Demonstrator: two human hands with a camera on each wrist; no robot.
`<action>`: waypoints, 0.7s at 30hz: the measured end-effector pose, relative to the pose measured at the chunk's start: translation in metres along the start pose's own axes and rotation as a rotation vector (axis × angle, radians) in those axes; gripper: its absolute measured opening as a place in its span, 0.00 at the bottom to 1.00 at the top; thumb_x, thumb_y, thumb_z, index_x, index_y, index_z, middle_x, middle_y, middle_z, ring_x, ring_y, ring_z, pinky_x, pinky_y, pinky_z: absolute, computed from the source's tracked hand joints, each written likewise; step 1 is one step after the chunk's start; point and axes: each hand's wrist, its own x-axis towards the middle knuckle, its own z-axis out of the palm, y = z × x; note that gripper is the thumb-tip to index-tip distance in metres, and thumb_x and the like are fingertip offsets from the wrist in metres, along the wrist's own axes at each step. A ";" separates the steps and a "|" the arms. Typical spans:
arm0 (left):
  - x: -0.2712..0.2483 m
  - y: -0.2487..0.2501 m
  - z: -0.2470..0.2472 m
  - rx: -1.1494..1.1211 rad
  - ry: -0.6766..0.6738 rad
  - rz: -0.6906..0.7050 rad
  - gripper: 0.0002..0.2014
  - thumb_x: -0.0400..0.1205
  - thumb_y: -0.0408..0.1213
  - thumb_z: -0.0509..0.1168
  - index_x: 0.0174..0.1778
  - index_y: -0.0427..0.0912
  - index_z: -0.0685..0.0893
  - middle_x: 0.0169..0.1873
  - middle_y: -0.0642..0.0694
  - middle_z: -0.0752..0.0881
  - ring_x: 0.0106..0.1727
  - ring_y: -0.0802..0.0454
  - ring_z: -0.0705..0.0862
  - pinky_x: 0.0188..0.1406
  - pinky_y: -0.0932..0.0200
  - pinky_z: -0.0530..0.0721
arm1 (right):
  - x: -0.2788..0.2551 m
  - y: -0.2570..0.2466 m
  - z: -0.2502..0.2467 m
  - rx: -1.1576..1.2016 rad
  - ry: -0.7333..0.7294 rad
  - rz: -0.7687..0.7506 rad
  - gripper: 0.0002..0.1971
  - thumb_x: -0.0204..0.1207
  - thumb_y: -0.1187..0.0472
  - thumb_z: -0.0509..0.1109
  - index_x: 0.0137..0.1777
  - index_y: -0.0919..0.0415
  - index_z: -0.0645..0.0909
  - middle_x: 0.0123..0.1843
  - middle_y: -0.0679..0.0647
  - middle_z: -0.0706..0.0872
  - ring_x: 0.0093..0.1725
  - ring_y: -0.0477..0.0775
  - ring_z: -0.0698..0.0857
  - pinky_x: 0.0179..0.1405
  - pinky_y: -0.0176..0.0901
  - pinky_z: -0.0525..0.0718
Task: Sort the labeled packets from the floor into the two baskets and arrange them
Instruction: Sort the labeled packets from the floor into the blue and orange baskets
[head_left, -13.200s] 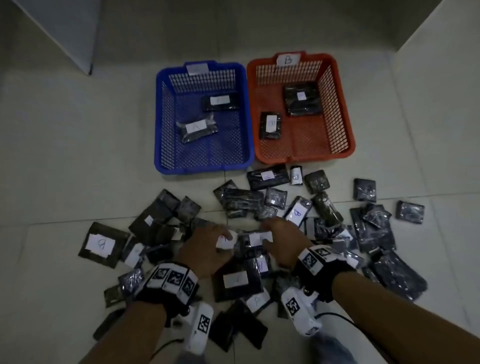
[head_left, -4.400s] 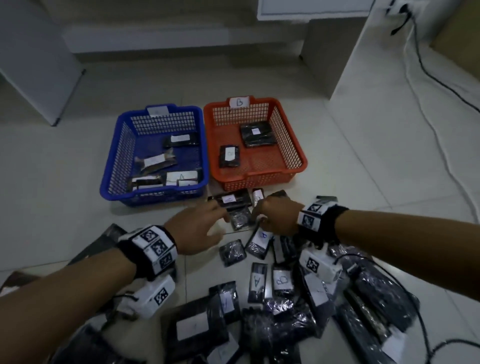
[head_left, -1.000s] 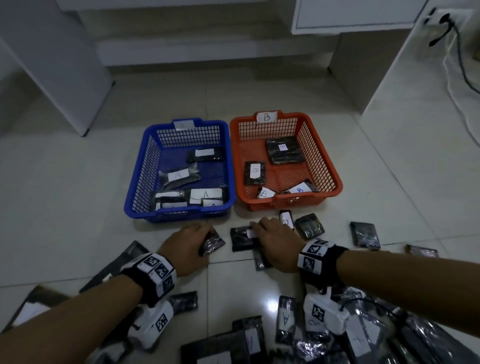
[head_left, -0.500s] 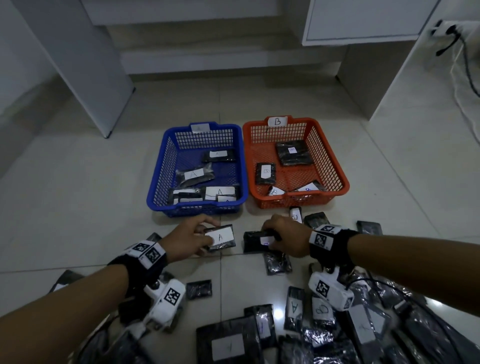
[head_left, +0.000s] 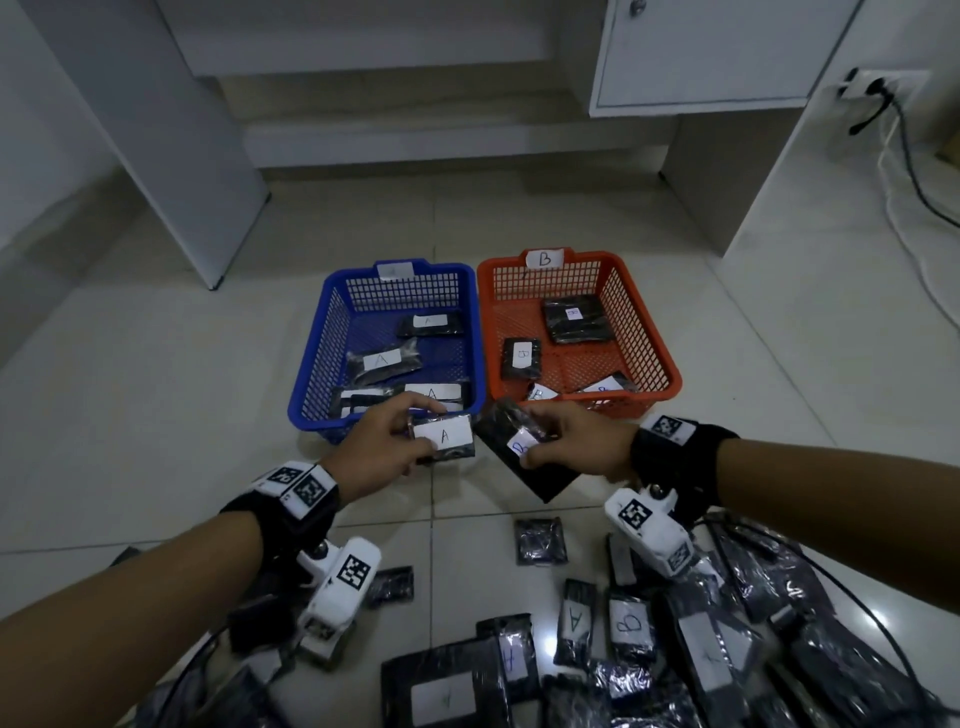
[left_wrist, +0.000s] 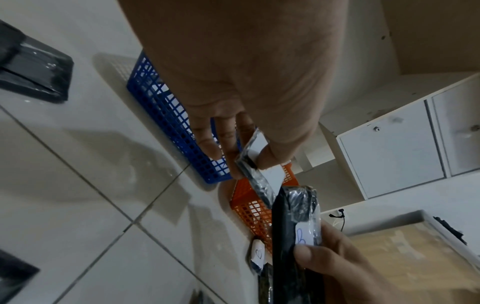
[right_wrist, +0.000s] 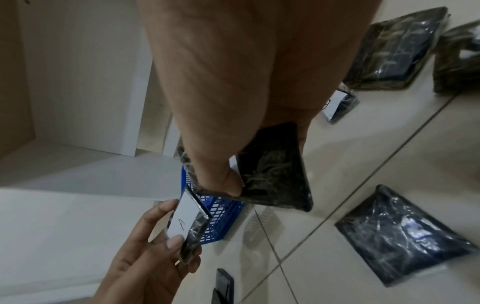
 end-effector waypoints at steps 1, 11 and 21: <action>0.000 0.000 0.000 -0.007 0.011 0.009 0.18 0.78 0.23 0.71 0.57 0.51 0.84 0.49 0.46 0.91 0.41 0.38 0.87 0.34 0.51 0.83 | -0.001 -0.002 -0.002 0.019 0.004 0.011 0.19 0.75 0.69 0.77 0.66 0.64 0.80 0.56 0.61 0.91 0.49 0.51 0.89 0.51 0.44 0.89; 0.033 -0.008 -0.042 0.203 0.231 0.136 0.19 0.79 0.26 0.70 0.53 0.59 0.82 0.55 0.50 0.86 0.52 0.50 0.87 0.50 0.54 0.88 | 0.027 -0.040 -0.036 0.135 0.337 -0.102 0.18 0.75 0.66 0.79 0.61 0.59 0.78 0.48 0.51 0.93 0.49 0.53 0.93 0.44 0.46 0.92; 0.079 -0.034 -0.074 1.030 0.148 -0.195 0.14 0.83 0.48 0.61 0.64 0.65 0.81 0.69 0.49 0.81 0.69 0.40 0.79 0.66 0.43 0.68 | 0.066 -0.010 -0.110 -0.714 0.258 0.101 0.18 0.78 0.65 0.71 0.67 0.54 0.84 0.61 0.53 0.88 0.58 0.56 0.87 0.61 0.51 0.86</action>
